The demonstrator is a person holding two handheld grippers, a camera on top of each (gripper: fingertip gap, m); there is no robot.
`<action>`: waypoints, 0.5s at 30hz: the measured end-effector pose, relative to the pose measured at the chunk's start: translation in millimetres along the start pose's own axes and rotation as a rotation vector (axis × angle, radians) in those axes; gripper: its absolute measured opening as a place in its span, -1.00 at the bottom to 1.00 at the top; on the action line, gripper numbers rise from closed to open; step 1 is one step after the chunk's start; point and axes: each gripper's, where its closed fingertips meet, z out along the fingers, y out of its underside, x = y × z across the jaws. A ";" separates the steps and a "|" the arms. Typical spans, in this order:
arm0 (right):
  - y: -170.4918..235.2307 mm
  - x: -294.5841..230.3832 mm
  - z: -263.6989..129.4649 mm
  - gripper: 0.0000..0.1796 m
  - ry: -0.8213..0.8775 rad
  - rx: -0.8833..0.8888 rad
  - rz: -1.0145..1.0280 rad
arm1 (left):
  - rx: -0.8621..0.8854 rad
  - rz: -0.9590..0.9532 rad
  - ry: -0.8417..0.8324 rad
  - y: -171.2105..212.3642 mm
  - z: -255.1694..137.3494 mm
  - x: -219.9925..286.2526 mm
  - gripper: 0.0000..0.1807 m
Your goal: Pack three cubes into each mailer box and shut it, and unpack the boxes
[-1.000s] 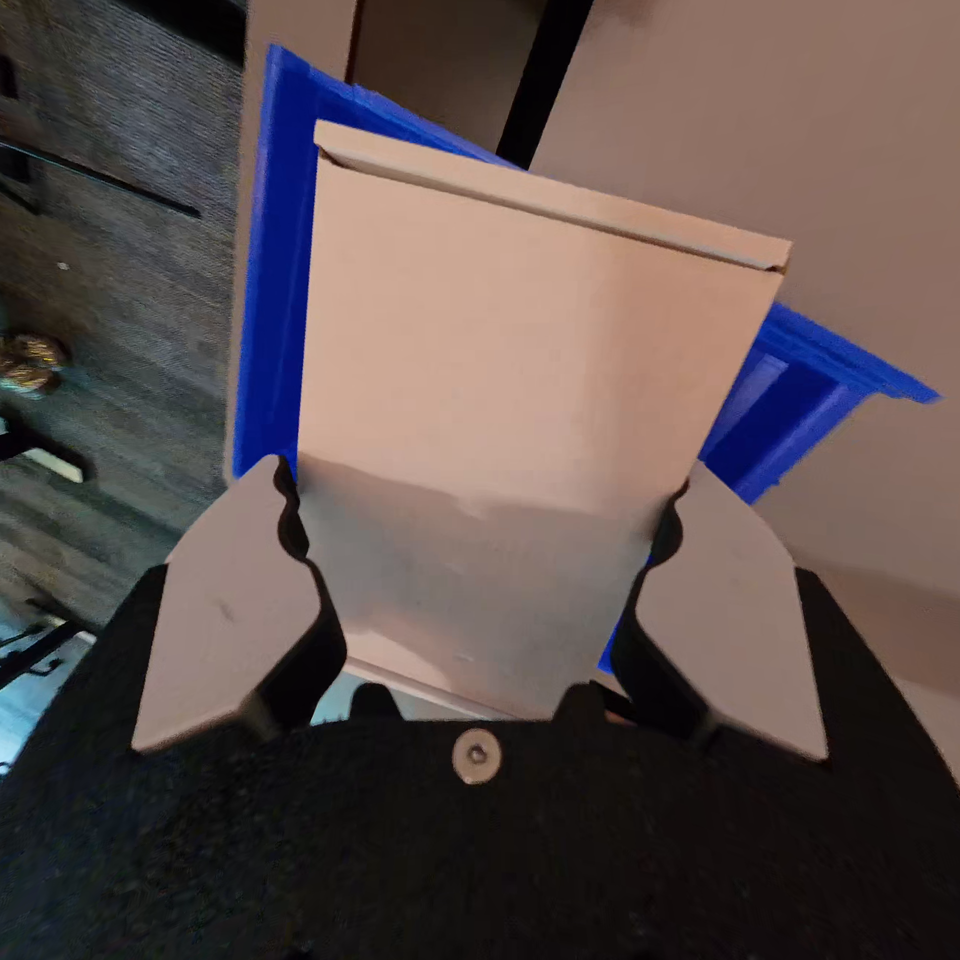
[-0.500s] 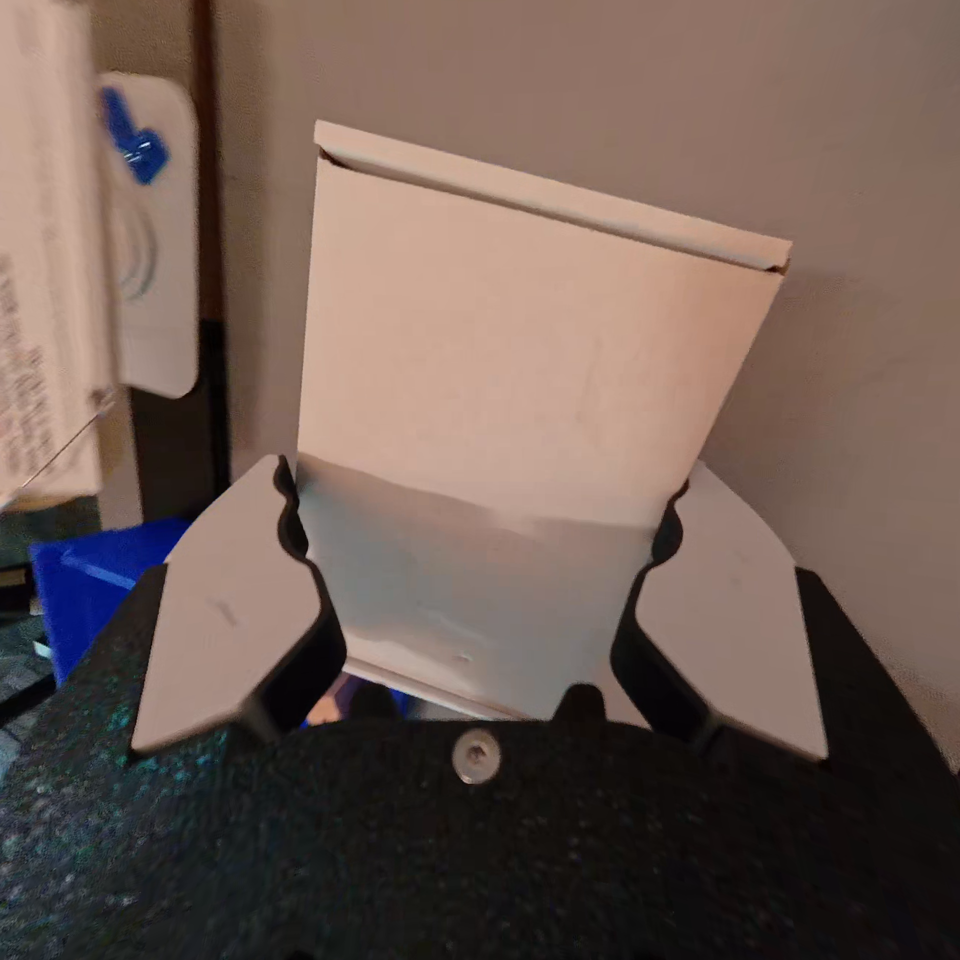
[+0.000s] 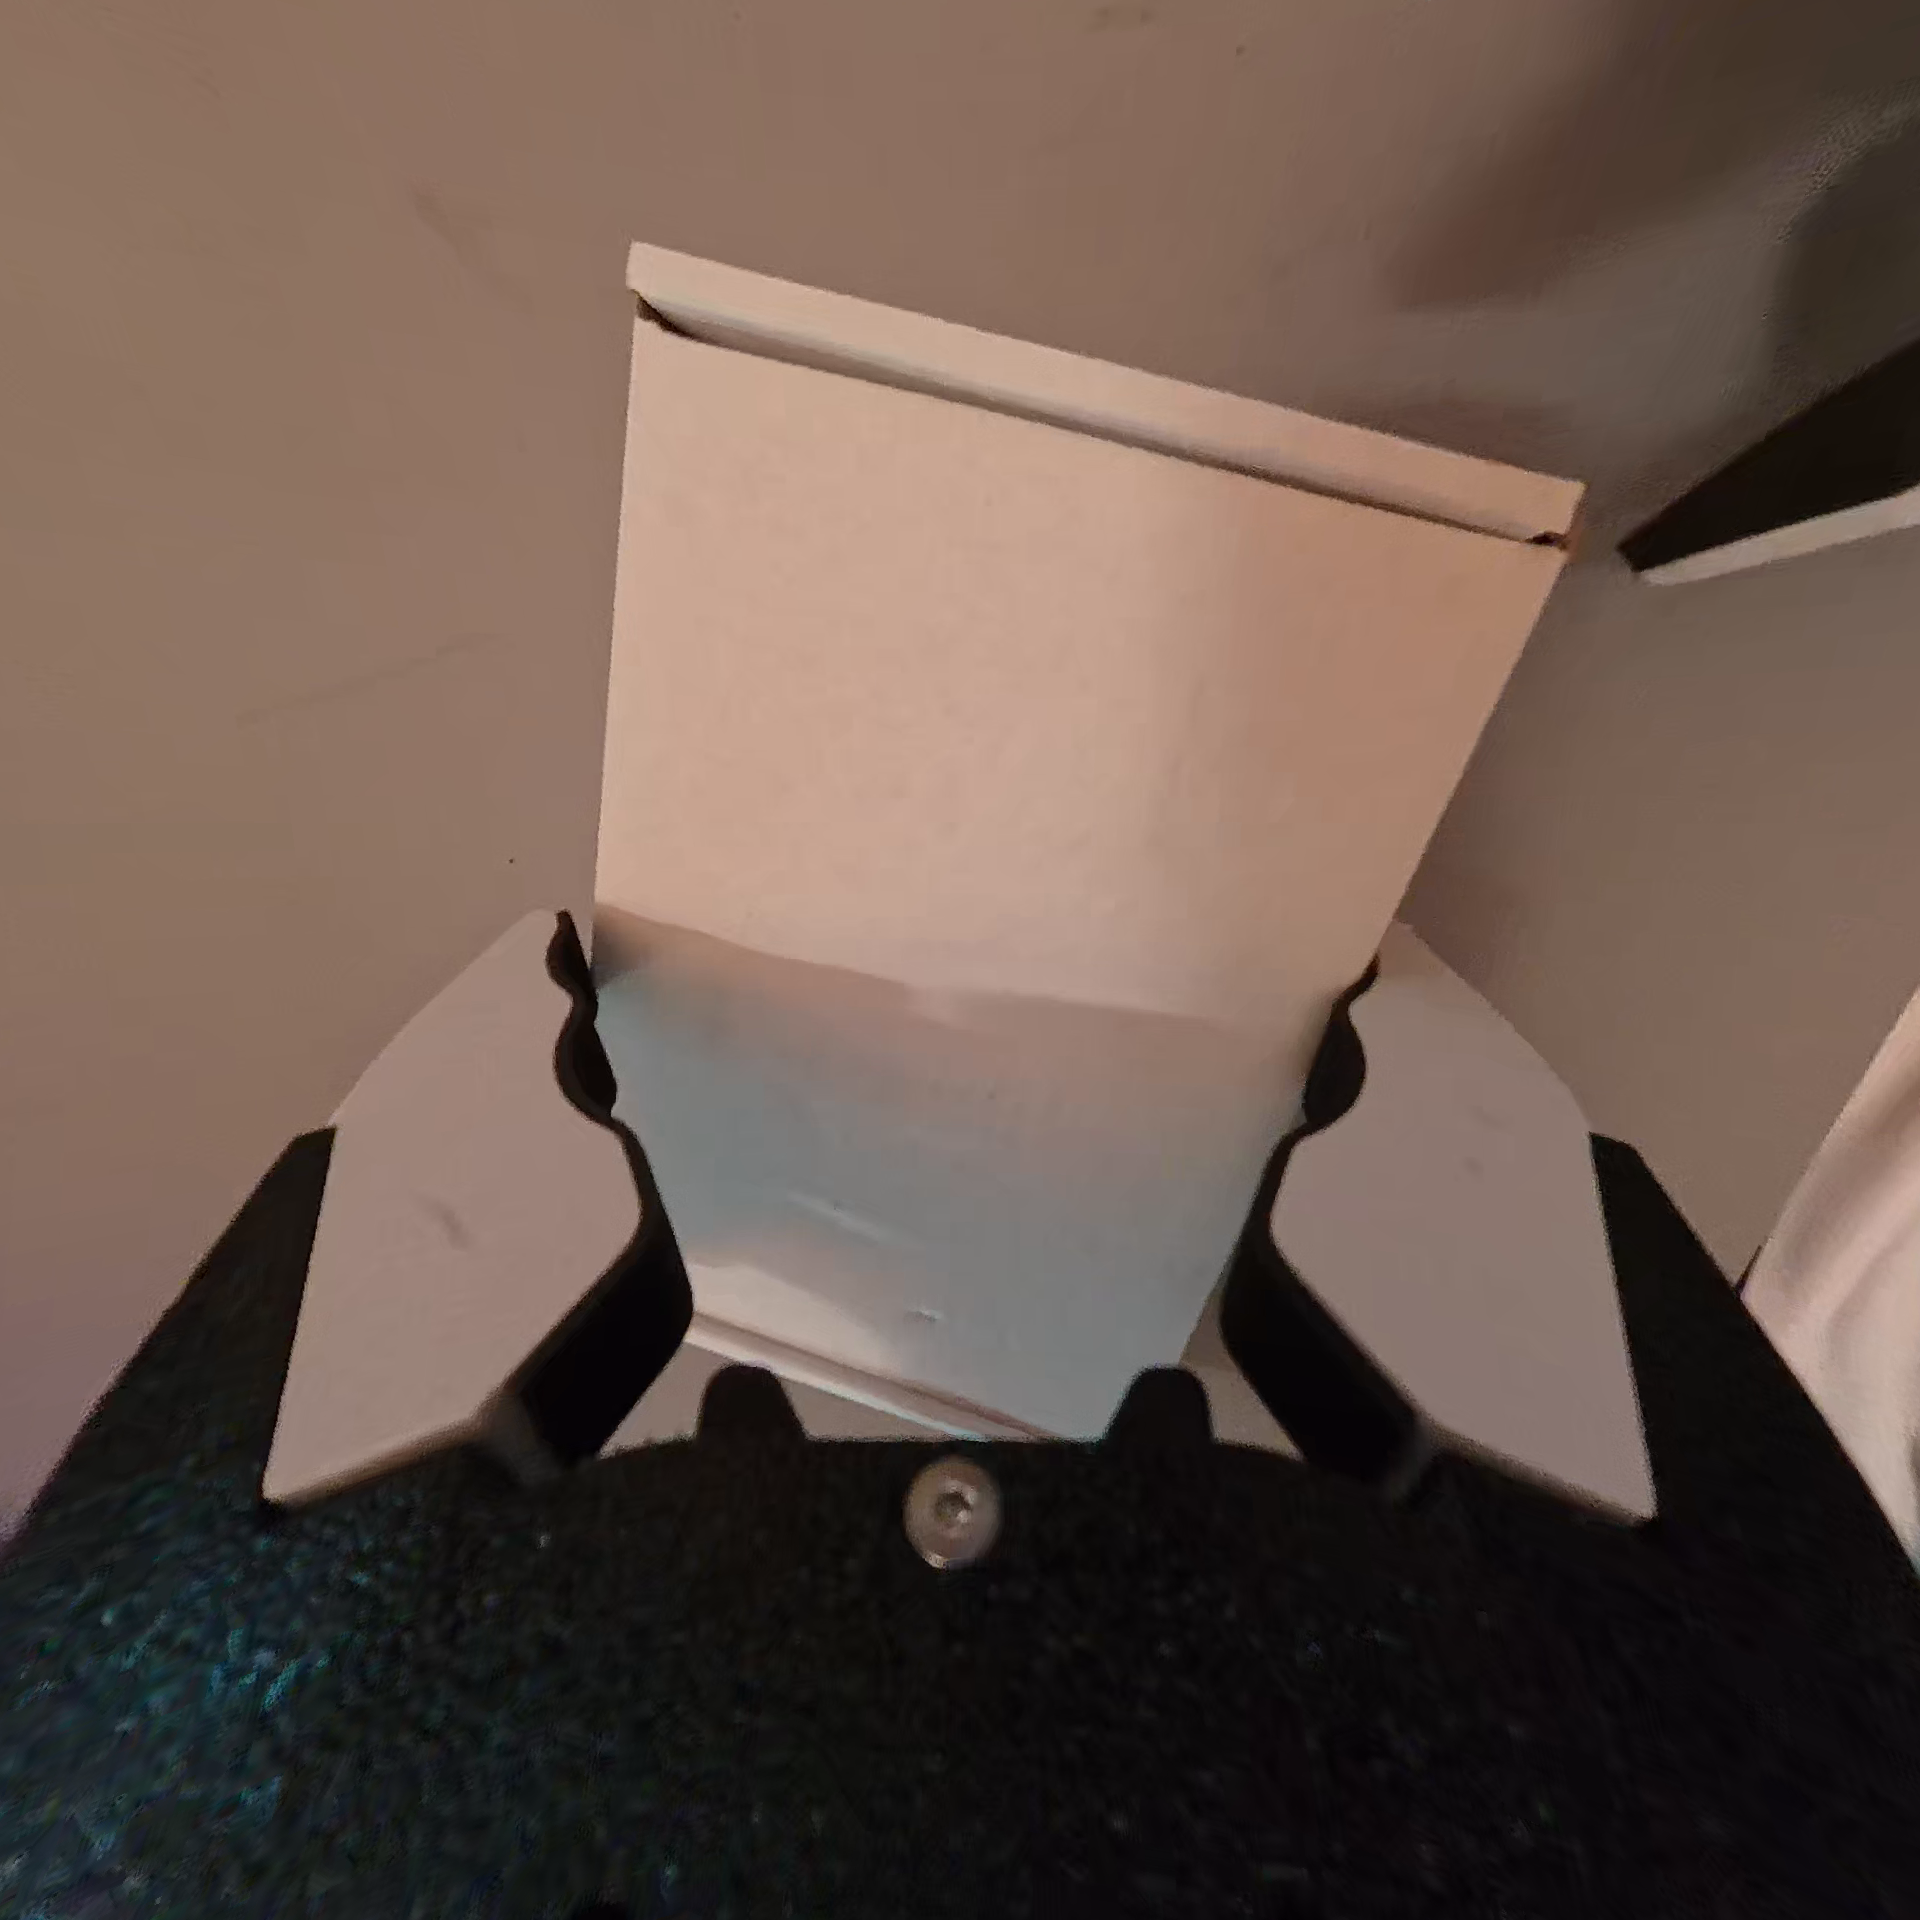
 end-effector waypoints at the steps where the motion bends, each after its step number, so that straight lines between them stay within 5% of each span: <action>1: -2.2 -0.7 -1.2 -0.30 -0.008 0.022 0.028 | -0.014 0.005 -0.019 1.1 1.8 0.0 0.44; 10: 3.2 -23.4 15.5 -0.21 -0.069 0.011 -0.068 | -0.056 0.008 -0.088 6.9 7.2 2.4 0.44; 15: -14.5 -25.1 16.5 -0.19 -0.039 0.055 -0.167 | -0.135 -0.035 0.136 10.4 -5.0 11.5 0.44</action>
